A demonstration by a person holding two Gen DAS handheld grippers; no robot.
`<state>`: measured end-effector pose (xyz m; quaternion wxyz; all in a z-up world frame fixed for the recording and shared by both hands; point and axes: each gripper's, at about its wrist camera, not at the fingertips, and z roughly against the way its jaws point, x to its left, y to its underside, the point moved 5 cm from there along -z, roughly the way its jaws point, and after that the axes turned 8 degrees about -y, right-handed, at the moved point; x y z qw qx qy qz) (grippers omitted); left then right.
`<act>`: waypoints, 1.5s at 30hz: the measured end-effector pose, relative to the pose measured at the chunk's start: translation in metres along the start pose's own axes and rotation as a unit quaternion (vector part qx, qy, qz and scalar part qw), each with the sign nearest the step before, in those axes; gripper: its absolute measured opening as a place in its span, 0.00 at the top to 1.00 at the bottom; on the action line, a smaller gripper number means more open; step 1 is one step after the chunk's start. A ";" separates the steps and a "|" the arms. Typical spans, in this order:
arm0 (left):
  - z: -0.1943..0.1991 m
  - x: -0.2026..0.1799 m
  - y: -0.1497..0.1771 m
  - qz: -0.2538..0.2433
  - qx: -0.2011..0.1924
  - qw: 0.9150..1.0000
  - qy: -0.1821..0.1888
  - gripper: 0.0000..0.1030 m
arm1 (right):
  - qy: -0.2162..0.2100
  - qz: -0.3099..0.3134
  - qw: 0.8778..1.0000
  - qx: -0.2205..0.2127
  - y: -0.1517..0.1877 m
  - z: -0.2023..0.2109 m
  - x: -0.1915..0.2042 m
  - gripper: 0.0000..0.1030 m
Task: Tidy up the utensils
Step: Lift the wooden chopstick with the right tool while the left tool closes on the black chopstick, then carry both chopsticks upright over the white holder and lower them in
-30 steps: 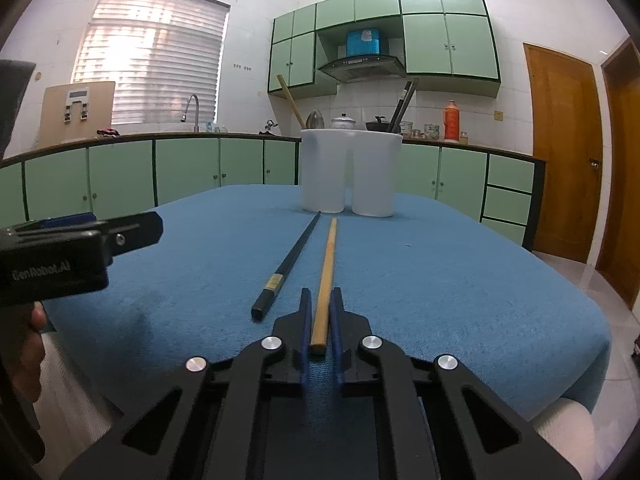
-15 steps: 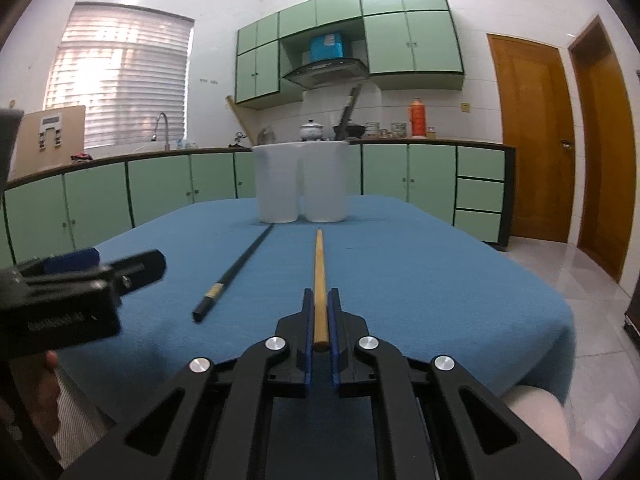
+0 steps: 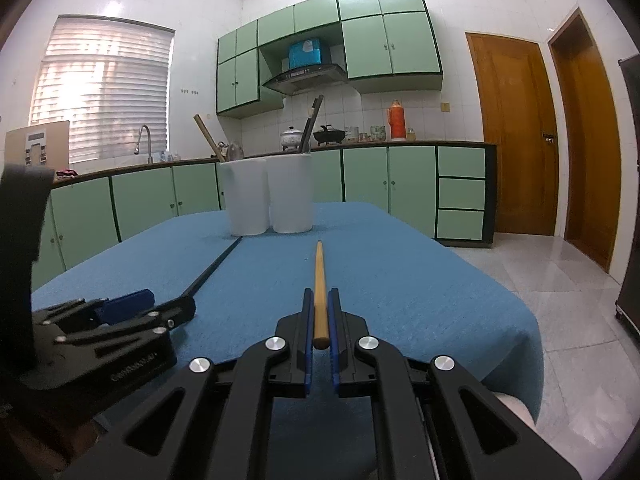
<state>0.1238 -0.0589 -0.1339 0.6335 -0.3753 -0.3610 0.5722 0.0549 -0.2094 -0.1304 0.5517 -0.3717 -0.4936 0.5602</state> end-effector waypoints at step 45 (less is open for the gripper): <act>0.081 0.024 -0.176 0.013 -0.158 0.987 0.026 0.94 | -0.132 -0.005 0.991 0.012 -0.183 -0.023 0.006 0.93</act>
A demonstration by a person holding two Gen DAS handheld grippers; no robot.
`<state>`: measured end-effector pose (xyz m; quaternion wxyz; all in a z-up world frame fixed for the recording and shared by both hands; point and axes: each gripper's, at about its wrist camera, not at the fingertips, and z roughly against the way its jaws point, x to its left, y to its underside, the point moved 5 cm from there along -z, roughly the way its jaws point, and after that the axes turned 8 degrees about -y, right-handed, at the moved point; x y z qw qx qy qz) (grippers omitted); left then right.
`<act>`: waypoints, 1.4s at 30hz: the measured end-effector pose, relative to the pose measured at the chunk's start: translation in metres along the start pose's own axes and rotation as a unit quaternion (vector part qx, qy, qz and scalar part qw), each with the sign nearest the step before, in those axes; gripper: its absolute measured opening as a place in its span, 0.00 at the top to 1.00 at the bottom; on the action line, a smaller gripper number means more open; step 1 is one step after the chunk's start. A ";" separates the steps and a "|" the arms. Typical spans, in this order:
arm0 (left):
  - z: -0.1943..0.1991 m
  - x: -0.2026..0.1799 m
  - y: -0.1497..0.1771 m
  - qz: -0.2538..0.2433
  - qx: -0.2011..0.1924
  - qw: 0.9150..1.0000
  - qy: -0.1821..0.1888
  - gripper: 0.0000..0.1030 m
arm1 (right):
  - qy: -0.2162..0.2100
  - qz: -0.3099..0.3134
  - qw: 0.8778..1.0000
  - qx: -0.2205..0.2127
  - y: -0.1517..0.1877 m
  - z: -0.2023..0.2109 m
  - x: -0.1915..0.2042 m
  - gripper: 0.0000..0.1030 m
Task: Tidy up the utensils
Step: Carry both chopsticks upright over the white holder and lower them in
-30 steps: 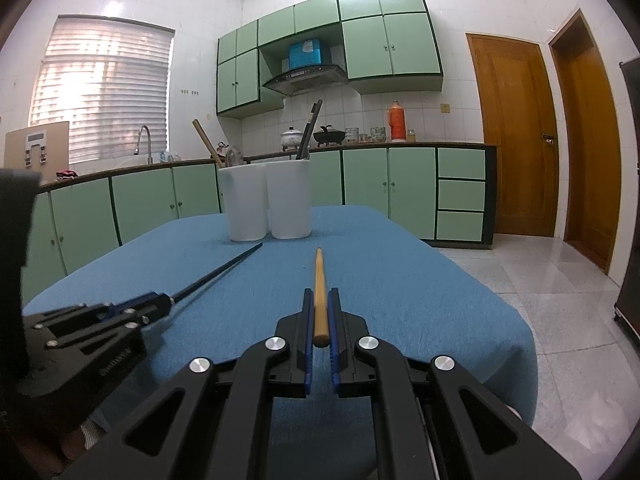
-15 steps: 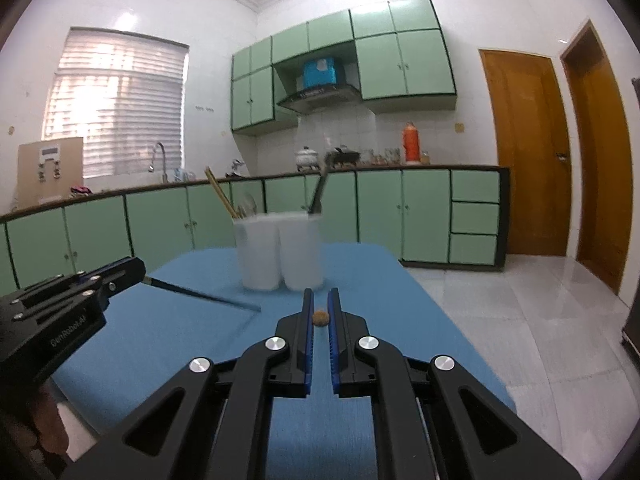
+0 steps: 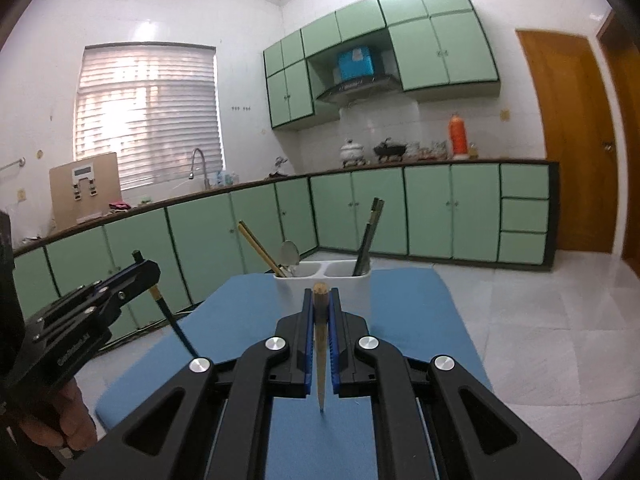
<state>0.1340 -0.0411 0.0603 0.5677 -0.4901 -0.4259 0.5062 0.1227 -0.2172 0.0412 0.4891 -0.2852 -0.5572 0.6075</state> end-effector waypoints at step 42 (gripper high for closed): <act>-0.140 -0.024 -0.144 0.012 -0.098 0.995 0.002 0.94 | 0.011 0.024 1.000 -0.013 -0.180 -0.105 -0.025 0.94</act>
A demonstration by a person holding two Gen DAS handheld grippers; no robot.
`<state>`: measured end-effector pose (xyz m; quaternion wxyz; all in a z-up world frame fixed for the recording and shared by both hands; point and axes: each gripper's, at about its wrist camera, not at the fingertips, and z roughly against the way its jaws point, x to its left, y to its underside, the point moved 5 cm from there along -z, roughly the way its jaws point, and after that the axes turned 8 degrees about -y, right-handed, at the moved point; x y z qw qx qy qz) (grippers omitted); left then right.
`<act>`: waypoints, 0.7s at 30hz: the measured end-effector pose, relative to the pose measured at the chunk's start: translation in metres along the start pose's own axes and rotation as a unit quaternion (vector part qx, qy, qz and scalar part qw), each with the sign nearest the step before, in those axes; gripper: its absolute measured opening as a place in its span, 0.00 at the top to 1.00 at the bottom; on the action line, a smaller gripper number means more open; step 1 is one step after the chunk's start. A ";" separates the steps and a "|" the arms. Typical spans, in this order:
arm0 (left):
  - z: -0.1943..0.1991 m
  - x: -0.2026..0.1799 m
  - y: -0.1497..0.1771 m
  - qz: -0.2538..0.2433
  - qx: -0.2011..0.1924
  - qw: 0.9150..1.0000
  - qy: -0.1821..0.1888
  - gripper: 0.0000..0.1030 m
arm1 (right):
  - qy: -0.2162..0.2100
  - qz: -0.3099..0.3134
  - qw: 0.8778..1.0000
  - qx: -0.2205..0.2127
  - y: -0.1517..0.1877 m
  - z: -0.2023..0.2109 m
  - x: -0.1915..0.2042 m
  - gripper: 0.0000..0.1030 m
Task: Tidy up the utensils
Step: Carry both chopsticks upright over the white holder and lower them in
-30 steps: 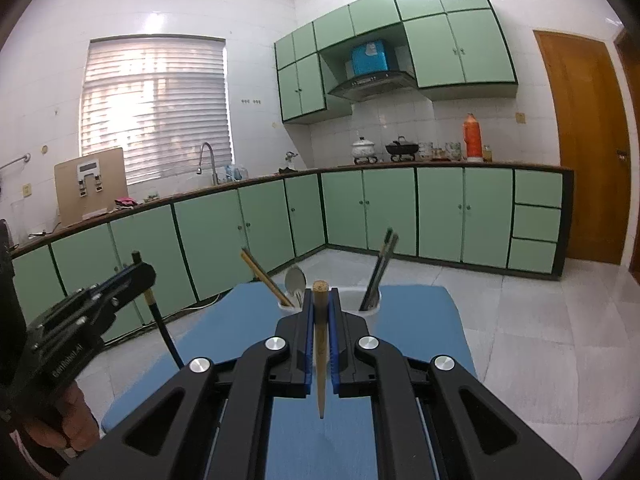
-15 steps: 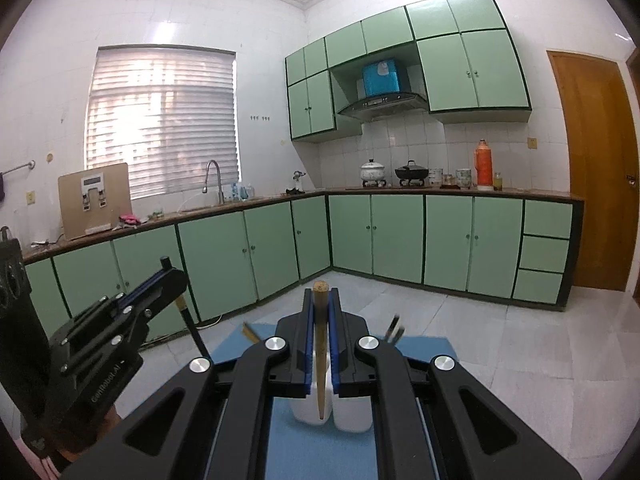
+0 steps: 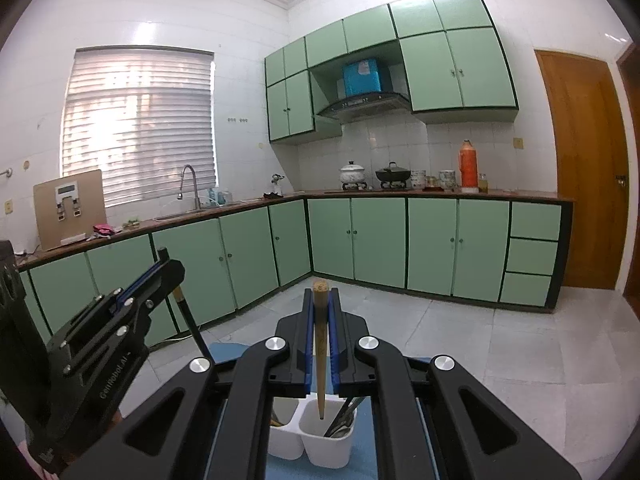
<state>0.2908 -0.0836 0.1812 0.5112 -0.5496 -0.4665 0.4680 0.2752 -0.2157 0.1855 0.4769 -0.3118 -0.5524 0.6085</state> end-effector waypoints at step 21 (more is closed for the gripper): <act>-0.074 0.014 0.024 0.007 0.007 1.000 -0.004 0.94 | 0.002 -0.004 1.000 0.027 0.019 -0.080 -0.025 0.94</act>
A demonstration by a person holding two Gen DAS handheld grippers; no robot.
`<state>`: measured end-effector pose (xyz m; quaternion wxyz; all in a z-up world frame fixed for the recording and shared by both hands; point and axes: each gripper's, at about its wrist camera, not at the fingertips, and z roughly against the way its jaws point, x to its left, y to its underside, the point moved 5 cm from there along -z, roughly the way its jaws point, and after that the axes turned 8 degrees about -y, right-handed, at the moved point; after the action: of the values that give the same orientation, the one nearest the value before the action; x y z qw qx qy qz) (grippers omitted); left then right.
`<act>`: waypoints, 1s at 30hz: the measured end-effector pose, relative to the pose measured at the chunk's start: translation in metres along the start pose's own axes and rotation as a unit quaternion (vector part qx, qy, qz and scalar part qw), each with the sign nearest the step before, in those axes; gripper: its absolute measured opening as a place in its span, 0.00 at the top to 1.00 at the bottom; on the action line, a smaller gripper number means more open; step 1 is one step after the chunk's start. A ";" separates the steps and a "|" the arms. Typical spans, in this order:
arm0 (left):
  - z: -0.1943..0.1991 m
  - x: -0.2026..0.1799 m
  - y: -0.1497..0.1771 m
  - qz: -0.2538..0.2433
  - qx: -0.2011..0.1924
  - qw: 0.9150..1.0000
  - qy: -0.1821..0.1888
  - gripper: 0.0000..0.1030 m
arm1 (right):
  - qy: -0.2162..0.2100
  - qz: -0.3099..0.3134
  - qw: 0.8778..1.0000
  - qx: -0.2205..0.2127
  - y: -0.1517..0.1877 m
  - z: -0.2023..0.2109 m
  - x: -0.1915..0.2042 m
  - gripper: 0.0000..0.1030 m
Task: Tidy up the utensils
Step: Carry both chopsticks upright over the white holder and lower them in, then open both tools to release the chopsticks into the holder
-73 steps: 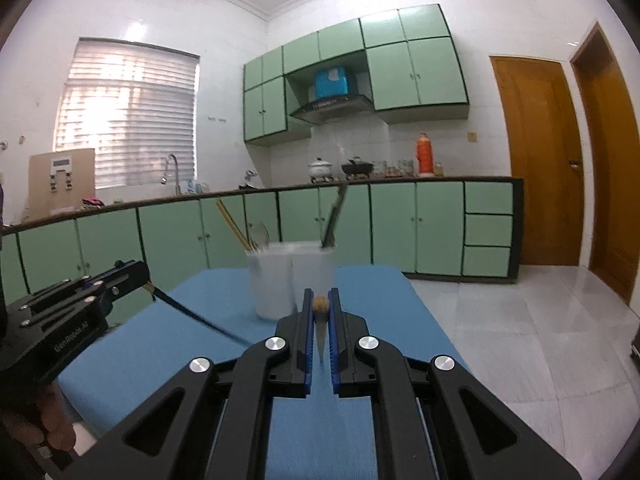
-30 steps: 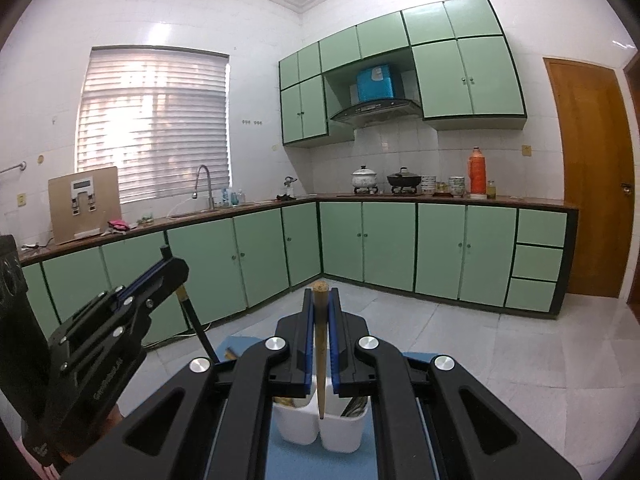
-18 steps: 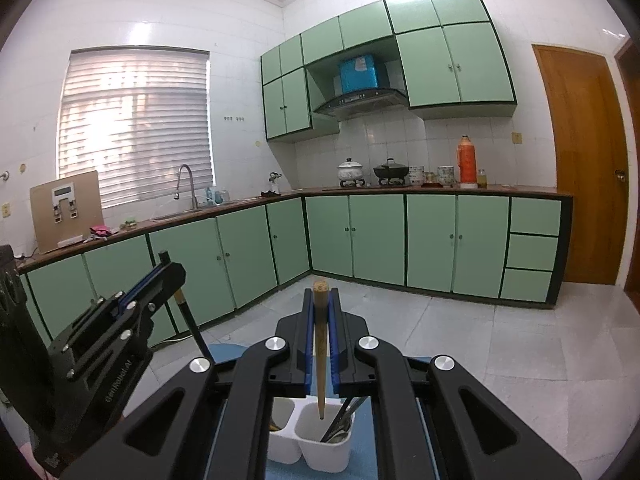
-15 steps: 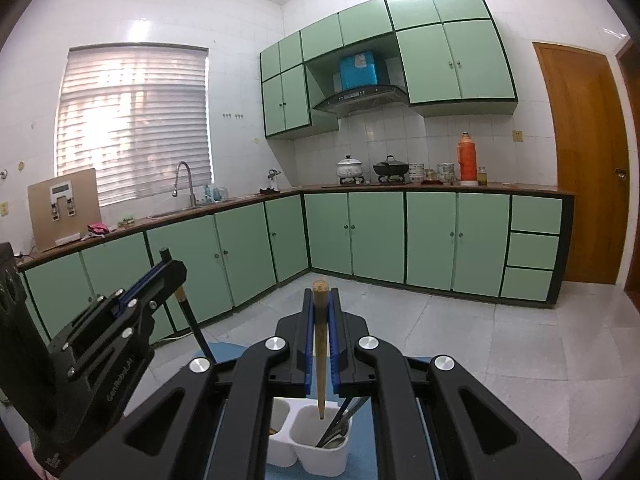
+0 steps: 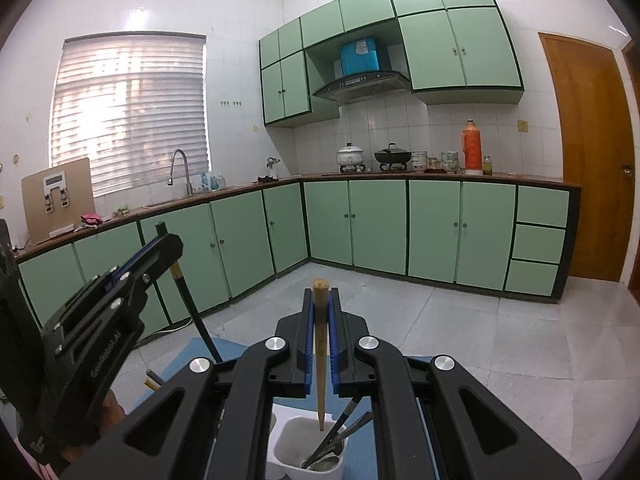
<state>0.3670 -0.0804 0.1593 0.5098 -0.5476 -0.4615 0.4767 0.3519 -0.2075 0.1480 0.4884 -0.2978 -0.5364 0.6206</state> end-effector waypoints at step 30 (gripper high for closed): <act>-0.043 0.035 0.090 -0.014 0.127 0.992 -0.007 0.94 | -0.020 -0.035 0.995 0.097 0.070 -0.058 -0.007 0.93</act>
<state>0.4155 -0.0558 0.0690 0.5788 -0.4684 -0.4080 0.5283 0.3863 -0.1882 0.0655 0.5250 -0.2177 -0.4938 0.6582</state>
